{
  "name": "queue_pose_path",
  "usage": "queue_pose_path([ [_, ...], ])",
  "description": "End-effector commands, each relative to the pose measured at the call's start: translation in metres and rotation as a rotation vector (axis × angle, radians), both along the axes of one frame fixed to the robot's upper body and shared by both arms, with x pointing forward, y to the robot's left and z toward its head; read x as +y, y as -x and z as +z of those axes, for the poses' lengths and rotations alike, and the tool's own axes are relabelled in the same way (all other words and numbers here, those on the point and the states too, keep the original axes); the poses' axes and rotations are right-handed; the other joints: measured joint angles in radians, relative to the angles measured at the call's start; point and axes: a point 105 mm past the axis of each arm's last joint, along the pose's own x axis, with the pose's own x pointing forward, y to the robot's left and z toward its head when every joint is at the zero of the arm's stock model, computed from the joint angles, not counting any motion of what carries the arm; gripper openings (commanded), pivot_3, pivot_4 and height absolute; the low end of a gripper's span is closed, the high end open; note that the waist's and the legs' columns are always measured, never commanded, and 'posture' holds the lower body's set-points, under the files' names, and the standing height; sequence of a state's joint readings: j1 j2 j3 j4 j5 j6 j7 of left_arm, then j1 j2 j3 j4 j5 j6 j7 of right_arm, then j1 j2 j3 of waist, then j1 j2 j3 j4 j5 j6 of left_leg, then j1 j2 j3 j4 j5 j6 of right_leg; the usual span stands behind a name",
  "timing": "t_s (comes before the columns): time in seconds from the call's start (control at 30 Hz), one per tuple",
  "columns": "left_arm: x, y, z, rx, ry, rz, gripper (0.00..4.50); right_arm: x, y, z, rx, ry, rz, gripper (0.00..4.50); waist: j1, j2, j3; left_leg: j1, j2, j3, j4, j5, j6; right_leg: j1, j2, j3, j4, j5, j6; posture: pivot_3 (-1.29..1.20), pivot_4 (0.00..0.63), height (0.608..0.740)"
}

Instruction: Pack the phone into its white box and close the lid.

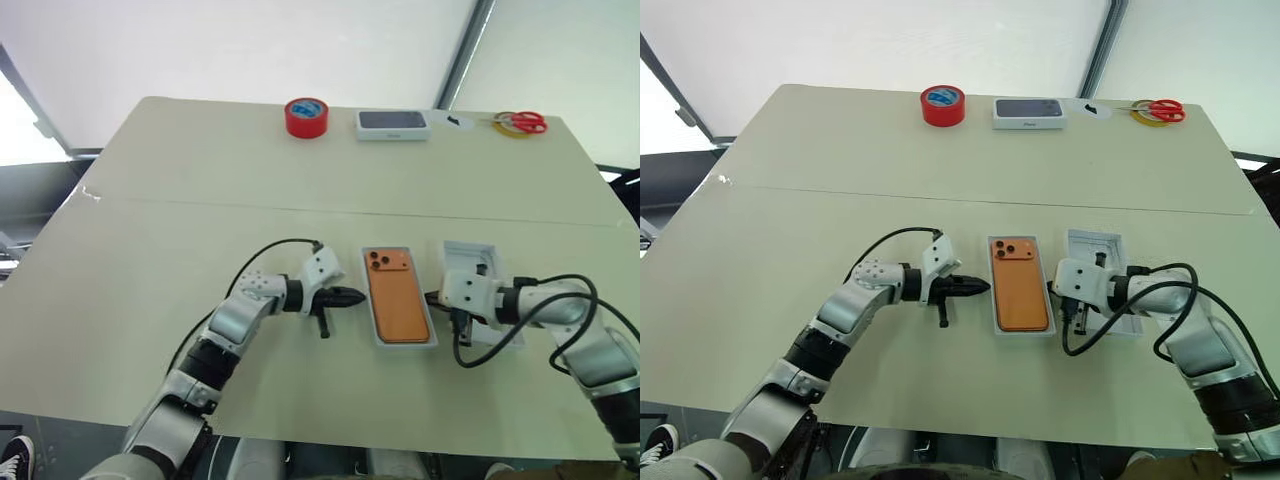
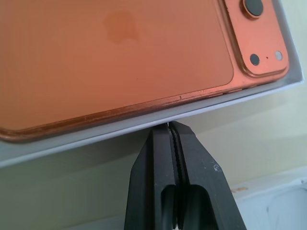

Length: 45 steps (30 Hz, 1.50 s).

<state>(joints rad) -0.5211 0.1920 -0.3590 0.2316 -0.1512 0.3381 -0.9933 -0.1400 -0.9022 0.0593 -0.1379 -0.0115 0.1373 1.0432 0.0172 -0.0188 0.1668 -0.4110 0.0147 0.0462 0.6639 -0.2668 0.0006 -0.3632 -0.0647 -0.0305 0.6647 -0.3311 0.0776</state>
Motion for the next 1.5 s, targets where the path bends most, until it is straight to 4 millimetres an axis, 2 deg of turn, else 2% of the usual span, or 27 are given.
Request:
queue_pose_path([
  [0.03, -0.022, 0.004, 0.012, -0.044, 0.039, -0.058, 0.0, -0.002, 0.006, 0.01, -0.019, 0.004, 0.033, 0.04, 0.0, 0.0, 0.0, 0.0, 0.0, 0.0, 0.0, 0.0, 0.001, 0.0, 0.0, 0.0, 0.0, 0.0, 0.0, 0.0, 0.15, 0.74],
  [0.27, -0.018, 0.002, 0.014, -0.053, 0.05, -0.053, 0.0, -0.009, 0.006, 0.011, -0.036, 0.004, 0.01, 0.04, -0.004, 0.0, 0.0, 0.0, 0.0, 0.0, 0.001, 0.0, 0.001, 0.001, 0.0, 0.0, 0.0, 0.0, 0.0, 0.0, 0.15, 0.74],
  [0.4, -0.004, 0.0, 0.014, -0.067, 0.036, -0.033, 0.0, -0.011, 0.001, 0.015, -0.04, -0.006, 0.005, 0.04, -0.005, 0.001, 0.0, 0.0, 0.0, 0.0, 0.001, 0.0, 0.001, 0.0, 0.0, 0.0, 0.0, 0.0, 0.0, 0.0, 0.15, 0.74],
  [0.53, 0.012, -0.005, 0.022, -0.096, 0.037, 0.01, 0.0, -0.014, -0.011, 0.032, -0.098, -0.034, -0.026, 0.04, -0.007, 0.001, 0.0, 0.0, 0.001, 0.0, 0.0, 0.0, -0.001, 0.0, 0.0, 0.0, 0.0, 0.0, 0.0, 0.0, 0.15, 0.74],
  [0.57, 0.019, -0.007, 0.023, -0.084, 0.035, 0.022, 0.0, -0.014, -0.006, 0.034, -0.022, -0.087, -0.039, 0.04, -0.006, 0.001, 0.0, 0.0, 0.001, 0.0, 0.0, 0.0, -0.001, 0.0, 0.0, 0.0, 0.0, 0.0, 0.0, 0.0, 0.15, 0.74],
  [0.63, 0.032, -0.004, 0.028, -0.029, 0.049, 0.011, 0.53, -0.016, 0.001, 0.04, 0.048, -0.127, -0.048, 0.57, -0.005, 0.002, 0.0, 0.0, 0.001, 0.0, 0.0, 0.0, -0.001, 0.0, 0.0, 0.0, 0.0, 0.0, 0.0, 0.0, 0.15, 0.74],
  [0.7, 0.046, -0.007, 0.034, -0.082, 0.034, 0.036, 1.31, -0.021, 0.0, 0.049, 0.062, -0.146, -0.092, 1.36, -0.006, 0.002, 0.001, 0.0, 0.001, 0.0, 0.0, 0.0, -0.001, 0.0, 0.0, 0.0, 0.0, 0.0, 0.0, 0.0, 0.15, 0.74],
  [0.77, 0.062, -0.007, 0.043, -0.11, 0.038, 0.054, 2.38, -0.025, -0.001, 0.06, 0.026, -0.144, -0.128, 2.45, -0.005, 0.002, 0.001, 0.0, 0.001, 0.0, 0.0, 0.0, 0.0, 0.001, 0.0, 0.0, 0.0, 0.0, 0.0, 0.0, 0.15, 0.74],
  [0.8, 0.069, -0.006, 0.046, -0.135, 0.035, 0.056, 2.81, -0.03, -0.002, 0.061, 0.016, -0.125, -0.165, 2.92, -0.006, 0.002, 0.001, 0.0, 0.001, -0.001, 0.0, 0.0, 0.0, 0.001, 0.0, 0.0, 0.0, 0.0, 0.0, 0.0, 0.15, 0.74],
  [0.83, 0.074, -0.004, 0.05, -0.18, 0.033, 0.057, 3.42, -0.034, -0.003, 0.061, 0.001, -0.101, -0.19, 3.47, -0.006, 0.002, 0.0, 0.0, 0.001, -0.001, 0.0, 0.0, 0.0, 0.001, 0.0, 0.0, 0.0, 0.0, 0.0, 0.0, 0.15, 0.74],
  [0.87, 0.079, -0.003, 0.053, -0.231, 0.032, 0.062, 3.72, -0.037, -0.007, 0.06, -0.024, -0.093, -0.231, 3.49, -0.005, 0.002, 0.0, 0.0, 0.001, -0.001, 0.0, 0.0, 0.0, 0.001, 0.0, 0.0, 0.0, 0.0, 0.0, 0.0, 0.15, 0.74],
  [1.0, 0.1, 0.001, 0.062, -0.352, 0.067, 0.091, 3.72, -0.031, -0.008, 0.054, -0.036, -0.126, -0.35, 3.49, -0.005, 0.003, 0.001, 0.0, 0.001, -0.001, 0.0, 0.0, 0.0, 0.001, -0.001, 0.0, -0.001, 0.0, 0.0, 0.0, 0.15, 0.74],
  [1.17, 0.122, 0.007, 0.066, -0.475, 0.064, 0.109, 3.72, -0.029, -0.003, 0.051, 0.053, -0.213, -0.59, 3.49, -0.005, 0.003, 0.0, 0.0, 0.001, -0.001, -0.001, 0.0, 0.0, 0.0, -0.002, 0.0, -0.001, 0.0, 0.0, 0.0, 0.15, 0.74],
  [1.23, 0.127, 0.009, 0.064, -0.5, 0.045, 0.104, 3.72, -0.026, 0.002, 0.049, 0.105, -0.253, -0.651, 3.49, -0.007, 0.005, 0.0, 0.0, 0.001, -0.001, -0.001, -0.001, 0.0, -0.001, -0.002, 0.0, -0.001, 0.0, 0.0, 0.0, 0.15, 0.74],
  [1.33, 0.139, 0.01, 0.067, -0.502, 0.074, 0.101, 3.72, -0.027, 0.011, 0.043, 0.121, -0.185, -0.694, 3.49, -0.005, 0.006, 0.0, 0.0, 0.001, -0.001, -0.002, -0.001, 0.0, -0.001, -0.002, 0.0, -0.001, 0.0, -0.001, 0.0, 0.15, 0.74],
  [1.5, 0.144, 0.015, 0.067, -0.472, 0.094, 0.082, 3.72, -0.028, 0.018, 0.037, 0.274, -0.278, -0.873, 3.49, -0.011, 0.007, 0.0, 0.0, 0.001, -0.001, -0.002, -0.001, 0.0, -0.002, -0.002, 0.0, -0.002, 0.0, -0.001, 0.0, 0.15, 0.74],
])
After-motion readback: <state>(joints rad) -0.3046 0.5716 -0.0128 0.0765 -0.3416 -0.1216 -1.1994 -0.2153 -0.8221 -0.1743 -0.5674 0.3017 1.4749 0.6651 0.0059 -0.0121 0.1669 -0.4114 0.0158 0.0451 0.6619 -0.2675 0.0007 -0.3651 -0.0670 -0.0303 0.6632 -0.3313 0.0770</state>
